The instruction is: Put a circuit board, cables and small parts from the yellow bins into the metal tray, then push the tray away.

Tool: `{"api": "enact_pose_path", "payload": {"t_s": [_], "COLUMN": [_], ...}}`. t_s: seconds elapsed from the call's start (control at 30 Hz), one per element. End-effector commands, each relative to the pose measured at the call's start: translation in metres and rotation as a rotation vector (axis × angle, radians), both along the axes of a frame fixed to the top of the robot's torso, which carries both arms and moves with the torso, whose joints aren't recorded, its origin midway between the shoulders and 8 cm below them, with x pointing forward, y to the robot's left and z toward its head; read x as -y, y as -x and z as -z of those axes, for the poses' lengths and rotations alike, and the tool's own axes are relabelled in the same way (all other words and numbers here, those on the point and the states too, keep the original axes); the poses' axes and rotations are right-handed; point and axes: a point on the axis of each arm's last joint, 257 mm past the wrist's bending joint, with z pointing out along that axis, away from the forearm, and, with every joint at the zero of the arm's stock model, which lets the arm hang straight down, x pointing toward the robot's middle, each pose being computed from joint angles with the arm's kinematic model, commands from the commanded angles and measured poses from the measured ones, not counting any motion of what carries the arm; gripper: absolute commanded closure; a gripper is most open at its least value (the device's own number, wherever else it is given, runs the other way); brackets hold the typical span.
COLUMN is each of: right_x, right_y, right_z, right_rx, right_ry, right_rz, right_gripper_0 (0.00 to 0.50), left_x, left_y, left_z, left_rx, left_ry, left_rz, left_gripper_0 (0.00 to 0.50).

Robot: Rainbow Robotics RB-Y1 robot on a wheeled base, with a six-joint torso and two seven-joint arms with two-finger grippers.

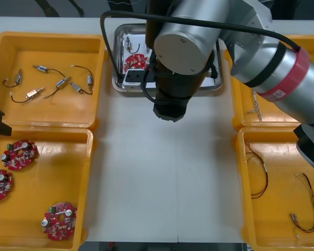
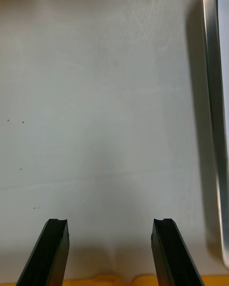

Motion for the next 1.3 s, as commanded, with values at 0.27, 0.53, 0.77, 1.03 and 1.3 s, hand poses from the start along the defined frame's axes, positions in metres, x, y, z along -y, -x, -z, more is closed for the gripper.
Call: {"api": "enact_pose_path", "payload": {"t_s": [0.27, 0.53, 0.77, 1.03, 1.3], "right_x": [0.055, 0.098, 0.158, 0.224, 0.279], "right_y": [0.021, 0.019, 0.013, 0.01, 0.02], "right_z": [-0.036, -0.047, -0.049, -0.053, -0.042], "right_rx": [0.087, 0.155, 0.166, 0.202, 0.217], "right_ry": [-0.23, -0.407, -0.52, -0.601, -0.601], "right_rz": [0.263, 0.557, 0.799, 0.995, 1.126], "right_gripper_0": [0.0, 0.0, 0.0, 0.0, 0.0], "left_x": [-0.017, -0.017, -0.017, -0.017, -0.017], "left_y": [0.003, 0.003, 0.003, 0.003, 0.003], "left_z": [-0.014, -0.014, -0.014, -0.014, -0.014], "left_rx": [0.023, 0.023, 0.023, 0.023, 0.023], "left_ry": [-0.065, -0.065, -0.065, -0.065, -0.065], "left_rz": [-0.004, -0.004, -0.004, -0.004, -0.004], "left_gripper_0": [0.0, 0.0, 0.0, 0.0, 0.0]}}
